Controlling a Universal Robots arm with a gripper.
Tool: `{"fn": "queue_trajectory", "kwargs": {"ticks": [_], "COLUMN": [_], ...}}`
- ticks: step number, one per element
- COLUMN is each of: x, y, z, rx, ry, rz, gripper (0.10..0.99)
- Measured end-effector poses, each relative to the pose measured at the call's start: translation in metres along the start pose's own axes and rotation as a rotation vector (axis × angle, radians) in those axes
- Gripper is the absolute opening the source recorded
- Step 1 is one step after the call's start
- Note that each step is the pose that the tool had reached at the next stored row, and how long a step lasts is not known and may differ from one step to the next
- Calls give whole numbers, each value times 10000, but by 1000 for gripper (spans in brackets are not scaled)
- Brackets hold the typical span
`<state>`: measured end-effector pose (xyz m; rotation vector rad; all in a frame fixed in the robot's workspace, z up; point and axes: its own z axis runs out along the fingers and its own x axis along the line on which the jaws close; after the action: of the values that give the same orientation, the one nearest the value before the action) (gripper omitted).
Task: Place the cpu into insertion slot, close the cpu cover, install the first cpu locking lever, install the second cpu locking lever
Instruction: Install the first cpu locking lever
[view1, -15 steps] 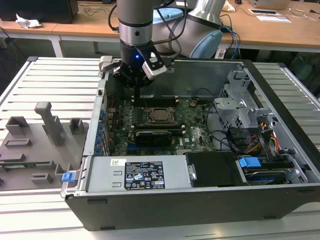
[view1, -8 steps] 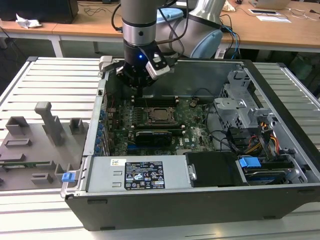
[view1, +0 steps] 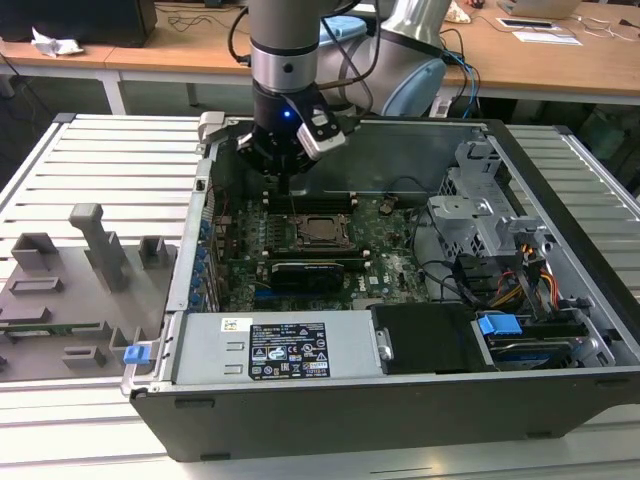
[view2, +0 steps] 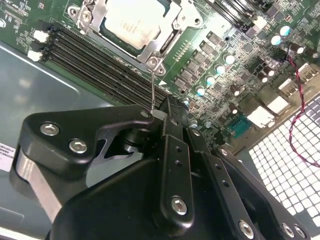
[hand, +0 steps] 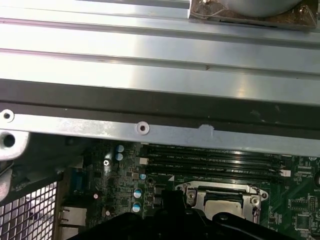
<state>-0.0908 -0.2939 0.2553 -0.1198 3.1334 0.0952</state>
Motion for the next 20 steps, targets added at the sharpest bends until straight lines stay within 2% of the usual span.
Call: {"fn": "queue_trajectory", "kwargs": {"ticks": [9,16,17,18,19,20], "x": [-146,-348,-359,-359,-360,-361], "y": [-11,-27,-29,-28,-30,-32], "z": [1,6,7,8,11,16], "rx": [-1,-1,-29,-149,-209,-231], "ry": [-1,-1,-13,-42,-54,-60], "rz": [2,-1,-1,-1,0,18], "gripper": [106,106,106,106,106,106]}}
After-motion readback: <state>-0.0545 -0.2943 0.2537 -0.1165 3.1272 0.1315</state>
